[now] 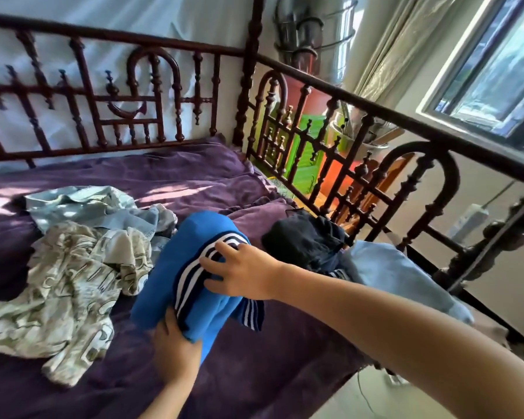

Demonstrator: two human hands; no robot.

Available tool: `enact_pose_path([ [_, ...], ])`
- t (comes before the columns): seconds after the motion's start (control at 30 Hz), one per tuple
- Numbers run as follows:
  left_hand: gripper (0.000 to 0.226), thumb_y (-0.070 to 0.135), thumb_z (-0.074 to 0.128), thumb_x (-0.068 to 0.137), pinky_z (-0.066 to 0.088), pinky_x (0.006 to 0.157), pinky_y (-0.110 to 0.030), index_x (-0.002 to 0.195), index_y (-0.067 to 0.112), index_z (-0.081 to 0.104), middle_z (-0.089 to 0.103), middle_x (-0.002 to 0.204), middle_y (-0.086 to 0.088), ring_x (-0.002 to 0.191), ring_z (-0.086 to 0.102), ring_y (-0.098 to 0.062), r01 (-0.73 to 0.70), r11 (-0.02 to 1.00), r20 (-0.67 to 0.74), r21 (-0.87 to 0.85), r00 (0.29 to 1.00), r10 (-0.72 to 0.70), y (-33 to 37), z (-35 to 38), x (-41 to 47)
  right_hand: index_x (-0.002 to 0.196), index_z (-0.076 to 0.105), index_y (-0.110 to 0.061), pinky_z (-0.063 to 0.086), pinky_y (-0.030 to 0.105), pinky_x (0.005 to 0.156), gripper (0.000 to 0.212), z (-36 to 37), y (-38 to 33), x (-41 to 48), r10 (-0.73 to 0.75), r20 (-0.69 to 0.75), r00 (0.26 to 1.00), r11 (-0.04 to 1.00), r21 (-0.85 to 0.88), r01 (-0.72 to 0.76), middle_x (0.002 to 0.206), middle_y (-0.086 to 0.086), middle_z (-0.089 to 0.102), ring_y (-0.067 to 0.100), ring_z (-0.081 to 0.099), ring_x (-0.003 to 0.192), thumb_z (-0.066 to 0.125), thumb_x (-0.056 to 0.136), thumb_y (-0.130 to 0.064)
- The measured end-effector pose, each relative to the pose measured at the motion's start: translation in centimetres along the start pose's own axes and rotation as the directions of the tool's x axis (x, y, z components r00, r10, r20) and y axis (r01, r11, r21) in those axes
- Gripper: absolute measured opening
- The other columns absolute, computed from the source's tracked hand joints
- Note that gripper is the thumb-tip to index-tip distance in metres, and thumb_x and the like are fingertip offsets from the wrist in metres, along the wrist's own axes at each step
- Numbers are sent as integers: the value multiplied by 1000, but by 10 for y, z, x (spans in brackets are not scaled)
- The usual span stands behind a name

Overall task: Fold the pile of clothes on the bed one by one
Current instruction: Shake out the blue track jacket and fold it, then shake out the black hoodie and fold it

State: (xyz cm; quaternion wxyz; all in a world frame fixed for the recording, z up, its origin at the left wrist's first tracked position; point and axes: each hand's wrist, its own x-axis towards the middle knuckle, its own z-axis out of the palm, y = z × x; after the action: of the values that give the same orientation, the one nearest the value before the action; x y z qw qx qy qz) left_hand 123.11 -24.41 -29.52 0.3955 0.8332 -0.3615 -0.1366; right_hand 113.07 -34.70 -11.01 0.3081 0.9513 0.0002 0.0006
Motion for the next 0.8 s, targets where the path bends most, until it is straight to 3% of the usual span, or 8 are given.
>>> enact_pose_path([
  [0.1,63,-5,76,56,49,55,-53,114,-14,55,58,84,-36,71,58,-53,-55,998,10,36,998,54,35,26,18,77,70,-21,45,26,44,38,31,39,-24,18,-136,990,1000,20,-16,102,6,69,31,64,79,41,82,3],
  [0.37,89,7,87,39,50,48,-49,118,2,46,58,88,-30,70,58,-49,-236,964,88,120,970,227,147,144,76,95,62,-19,53,31,59,31,136,163,-139,115,-309,944,992,-16,-126,112,8,68,36,64,97,36,94,-2],
  [0.47,109,23,92,35,54,67,-50,129,3,41,58,105,-30,86,59,-49,-318,919,268,231,929,254,195,212,93,104,52,-19,55,34,60,33,201,195,-214,291,-22,956,955,-50,-292,120,12,58,39,57,103,59,73,-10],
  [0.53,109,39,81,64,40,102,-44,147,12,18,29,145,-28,129,35,-45,-368,888,515,277,837,186,220,253,96,97,67,-22,56,41,60,60,244,195,-258,422,455,784,884,-15,-467,113,15,63,39,65,95,85,40,-26],
  [0.63,86,43,54,89,17,115,-38,150,26,-4,-6,158,-8,145,1,-30,-442,857,835,265,550,26,234,292,85,85,76,-28,55,47,60,85,297,188,-289,418,706,572,750,88,-656,96,12,72,34,69,90,84,9,-63],
  [0.7,78,40,47,93,17,115,-38,150,27,-4,-4,158,-4,145,2,-28,-473,837,848,275,530,21,236,303,82,116,65,-30,49,55,84,83,300,195,-273,337,745,576,738,170,-652,126,20,58,39,53,119,77,44,-70],
  [0.73,75,39,45,93,18,115,-38,150,27,-3,-1,159,-3,145,4,-27,-479,833,847,278,531,23,237,305,83,135,47,-30,35,59,100,76,307,196,-266,343,738,581,658,252,-709,146,20,36,39,30,137,65,70,-65],
  [0.8,72,38,44,94,21,114,-38,150,25,1,6,158,-2,144,9,-26,-488,817,850,306,526,-4,235,306,87,148,18,-31,12,58,111,67,322,191,-255,218,829,516,566,323,-758,158,8,1,29,-5,145,40,91,-58],
])
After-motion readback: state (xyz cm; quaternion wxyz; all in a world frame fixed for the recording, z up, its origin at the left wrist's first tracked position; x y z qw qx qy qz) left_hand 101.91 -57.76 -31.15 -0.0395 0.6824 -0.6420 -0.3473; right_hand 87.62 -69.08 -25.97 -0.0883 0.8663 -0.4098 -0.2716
